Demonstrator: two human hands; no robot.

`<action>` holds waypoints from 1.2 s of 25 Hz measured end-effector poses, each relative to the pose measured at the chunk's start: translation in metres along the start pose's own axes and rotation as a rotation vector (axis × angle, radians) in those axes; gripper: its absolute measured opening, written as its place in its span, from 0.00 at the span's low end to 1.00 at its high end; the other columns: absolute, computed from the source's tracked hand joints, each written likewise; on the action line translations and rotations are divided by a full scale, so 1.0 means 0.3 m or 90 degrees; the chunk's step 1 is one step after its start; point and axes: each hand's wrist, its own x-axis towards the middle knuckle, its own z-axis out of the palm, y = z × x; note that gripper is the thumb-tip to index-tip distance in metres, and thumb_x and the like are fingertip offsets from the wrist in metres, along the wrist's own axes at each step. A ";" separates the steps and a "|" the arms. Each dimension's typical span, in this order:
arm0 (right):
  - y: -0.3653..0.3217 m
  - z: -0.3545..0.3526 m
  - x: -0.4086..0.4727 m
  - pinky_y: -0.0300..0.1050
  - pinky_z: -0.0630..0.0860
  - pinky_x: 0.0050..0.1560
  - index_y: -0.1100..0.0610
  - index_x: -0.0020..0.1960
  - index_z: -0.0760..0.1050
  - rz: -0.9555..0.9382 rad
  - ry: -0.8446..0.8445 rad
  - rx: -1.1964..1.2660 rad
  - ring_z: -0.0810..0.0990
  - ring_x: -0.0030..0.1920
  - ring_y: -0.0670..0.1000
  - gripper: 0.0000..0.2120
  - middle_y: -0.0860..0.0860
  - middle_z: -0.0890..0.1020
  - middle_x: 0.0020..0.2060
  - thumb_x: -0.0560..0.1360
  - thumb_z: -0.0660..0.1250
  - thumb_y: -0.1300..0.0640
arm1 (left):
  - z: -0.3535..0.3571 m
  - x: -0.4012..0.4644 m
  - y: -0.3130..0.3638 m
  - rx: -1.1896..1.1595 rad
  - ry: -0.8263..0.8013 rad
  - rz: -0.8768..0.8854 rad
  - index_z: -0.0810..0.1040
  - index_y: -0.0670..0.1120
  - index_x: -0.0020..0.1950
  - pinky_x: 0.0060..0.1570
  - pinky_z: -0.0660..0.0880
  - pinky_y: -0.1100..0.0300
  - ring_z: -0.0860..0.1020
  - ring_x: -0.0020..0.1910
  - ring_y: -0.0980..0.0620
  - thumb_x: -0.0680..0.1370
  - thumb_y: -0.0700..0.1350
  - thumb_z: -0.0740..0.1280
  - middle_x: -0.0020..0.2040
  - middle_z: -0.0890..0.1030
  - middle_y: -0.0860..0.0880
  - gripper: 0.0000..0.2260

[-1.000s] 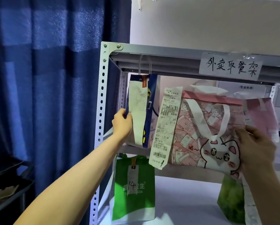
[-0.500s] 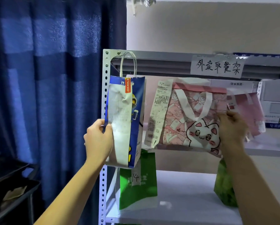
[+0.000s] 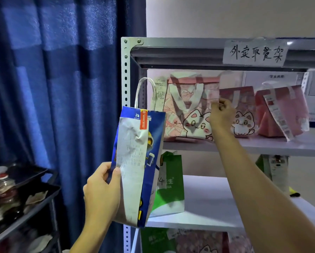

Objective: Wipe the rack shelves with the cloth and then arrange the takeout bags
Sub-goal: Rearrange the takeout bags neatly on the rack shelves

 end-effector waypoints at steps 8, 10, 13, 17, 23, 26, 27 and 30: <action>0.165 0.144 -0.016 0.41 0.75 0.36 0.50 0.47 0.80 0.052 -0.176 -0.028 0.80 0.35 0.42 0.07 0.43 0.84 0.36 0.73 0.67 0.49 | 0.106 -0.088 -0.132 0.056 -0.057 -0.052 0.78 0.61 0.50 0.44 0.77 0.53 0.80 0.41 0.56 0.79 0.50 0.65 0.38 0.83 0.62 0.05; 0.225 0.145 -0.024 0.45 0.79 0.40 0.51 0.48 0.81 0.053 -0.214 -0.048 0.82 0.38 0.45 0.09 0.44 0.85 0.38 0.73 0.67 0.49 | 0.133 -0.106 -0.165 0.059 -0.056 -0.078 0.79 0.61 0.48 0.41 0.77 0.56 0.80 0.38 0.58 0.79 0.50 0.66 0.38 0.83 0.63 0.05; 0.258 0.179 0.006 0.44 0.75 0.44 0.50 0.48 0.81 0.017 -0.219 -0.093 0.79 0.39 0.46 0.05 0.45 0.83 0.41 0.78 0.66 0.52 | 0.186 -0.127 -0.201 0.056 -0.063 -0.113 0.80 0.58 0.44 0.36 0.74 0.62 0.78 0.35 0.56 0.79 0.48 0.67 0.36 0.83 0.59 0.05; 0.284 0.243 0.060 0.29 0.69 0.29 0.50 0.43 0.77 0.019 -0.226 -0.097 0.75 0.35 0.45 0.09 0.44 0.79 0.36 0.81 0.64 0.56 | 0.232 -0.127 -0.216 0.058 -0.064 -0.126 0.80 0.56 0.44 0.35 0.70 0.66 0.77 0.34 0.58 0.78 0.49 0.68 0.36 0.83 0.56 0.05; 0.375 0.268 0.154 0.24 0.66 0.26 0.55 0.47 0.78 0.037 -0.203 -0.096 0.73 0.34 0.44 0.08 0.48 0.78 0.37 0.83 0.61 0.58 | 0.287 -0.111 -0.258 0.056 -0.065 -0.145 0.81 0.56 0.44 0.35 0.73 0.64 0.78 0.33 0.59 0.79 0.48 0.67 0.36 0.83 0.59 0.06; 0.401 0.285 0.160 0.34 0.67 0.31 0.52 0.44 0.76 0.044 -0.210 -0.080 0.72 0.34 0.45 0.10 0.49 0.78 0.38 0.82 0.61 0.60 | 0.317 -0.112 -0.281 0.072 -0.058 -0.146 0.80 0.55 0.44 0.34 0.69 0.69 0.78 0.38 0.63 0.80 0.48 0.66 0.37 0.83 0.59 0.06; 0.402 0.289 0.158 0.36 0.68 0.34 0.53 0.45 0.77 0.053 -0.205 -0.069 0.73 0.36 0.46 0.09 0.51 0.79 0.40 0.82 0.61 0.60 | 0.326 -0.115 -0.289 0.076 -0.057 -0.147 0.80 0.54 0.44 0.32 0.68 0.71 0.78 0.38 0.64 0.80 0.48 0.66 0.36 0.83 0.58 0.06; 0.386 0.274 0.147 0.33 0.74 0.40 0.57 0.57 0.78 0.092 -0.209 -0.036 0.80 0.42 0.45 0.08 0.53 0.83 0.49 0.82 0.62 0.58 | 0.342 -0.127 -0.309 0.074 -0.055 -0.162 0.80 0.54 0.44 0.30 0.69 0.77 0.78 0.40 0.67 0.80 0.47 0.67 0.37 0.83 0.54 0.06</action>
